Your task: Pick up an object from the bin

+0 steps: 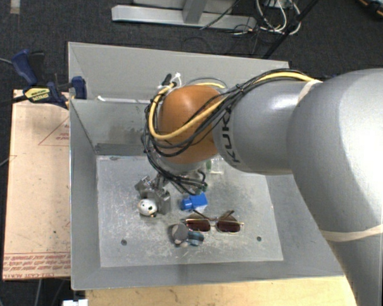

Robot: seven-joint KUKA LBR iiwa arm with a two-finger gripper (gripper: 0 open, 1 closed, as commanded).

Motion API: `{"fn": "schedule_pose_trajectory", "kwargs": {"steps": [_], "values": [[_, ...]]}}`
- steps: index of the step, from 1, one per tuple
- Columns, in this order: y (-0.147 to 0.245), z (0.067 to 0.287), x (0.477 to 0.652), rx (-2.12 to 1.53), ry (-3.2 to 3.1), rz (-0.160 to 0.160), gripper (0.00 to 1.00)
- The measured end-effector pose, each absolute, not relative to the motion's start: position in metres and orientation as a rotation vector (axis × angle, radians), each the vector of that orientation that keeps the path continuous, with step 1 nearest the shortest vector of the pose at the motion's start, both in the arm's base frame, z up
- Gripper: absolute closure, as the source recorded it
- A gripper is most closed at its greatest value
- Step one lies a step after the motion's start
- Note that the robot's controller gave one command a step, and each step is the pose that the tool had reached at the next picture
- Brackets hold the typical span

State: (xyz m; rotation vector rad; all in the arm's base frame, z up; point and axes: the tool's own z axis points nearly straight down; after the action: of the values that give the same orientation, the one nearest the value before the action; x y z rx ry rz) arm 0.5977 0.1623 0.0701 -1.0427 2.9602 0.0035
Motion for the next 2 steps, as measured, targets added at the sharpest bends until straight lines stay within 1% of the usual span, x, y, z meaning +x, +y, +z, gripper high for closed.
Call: {"fn": "schedule_pose_trajectory", "kwargs": {"steps": [1,2], "values": [[0.162,0.076,0.595,-1.046,2.968,0.004,1.00],[0.162,0.099,0.595,-1.045,2.969,0.004,1.00]]}}
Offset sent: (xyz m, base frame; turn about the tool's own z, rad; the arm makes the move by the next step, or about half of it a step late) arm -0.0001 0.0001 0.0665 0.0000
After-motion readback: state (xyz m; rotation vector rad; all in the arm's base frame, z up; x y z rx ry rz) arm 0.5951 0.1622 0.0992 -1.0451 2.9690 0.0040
